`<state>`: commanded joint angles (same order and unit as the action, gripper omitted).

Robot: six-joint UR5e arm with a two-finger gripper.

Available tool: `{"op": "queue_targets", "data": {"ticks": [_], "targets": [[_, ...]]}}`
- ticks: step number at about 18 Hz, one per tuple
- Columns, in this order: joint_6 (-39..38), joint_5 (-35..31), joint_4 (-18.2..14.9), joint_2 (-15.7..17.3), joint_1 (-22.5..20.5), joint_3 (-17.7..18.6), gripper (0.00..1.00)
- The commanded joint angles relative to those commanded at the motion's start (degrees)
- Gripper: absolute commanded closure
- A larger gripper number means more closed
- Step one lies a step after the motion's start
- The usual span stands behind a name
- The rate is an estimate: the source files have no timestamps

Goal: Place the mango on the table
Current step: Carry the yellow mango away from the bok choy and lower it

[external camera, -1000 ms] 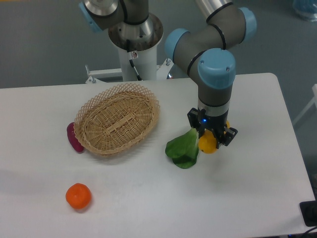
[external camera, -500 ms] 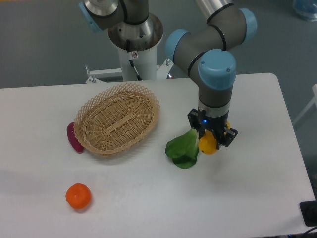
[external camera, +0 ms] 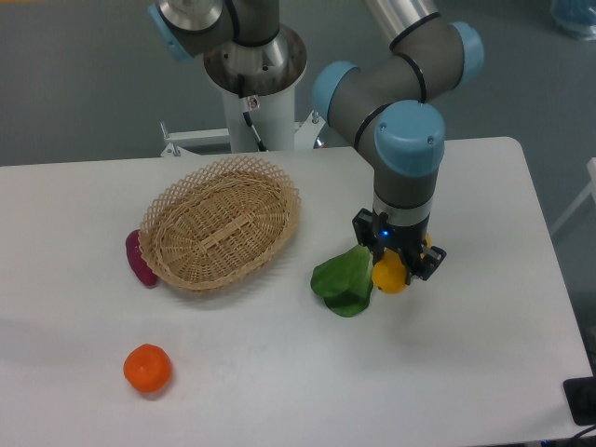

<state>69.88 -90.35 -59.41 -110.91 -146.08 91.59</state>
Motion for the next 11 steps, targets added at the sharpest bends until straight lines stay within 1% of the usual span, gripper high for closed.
{"op": "queue_targets", "data": {"ticks": [2, 8, 11], "targets": [[-0.44, 0.00, 0.00, -1.67, 0.44, -1.40, 0.45], [-1.85, -0.09, 0.09, -5.18, 0.88, -4.31, 0.45], [-2.82, -0.09, 0.18, -6.15, 0.97, -4.66, 0.45]]}}
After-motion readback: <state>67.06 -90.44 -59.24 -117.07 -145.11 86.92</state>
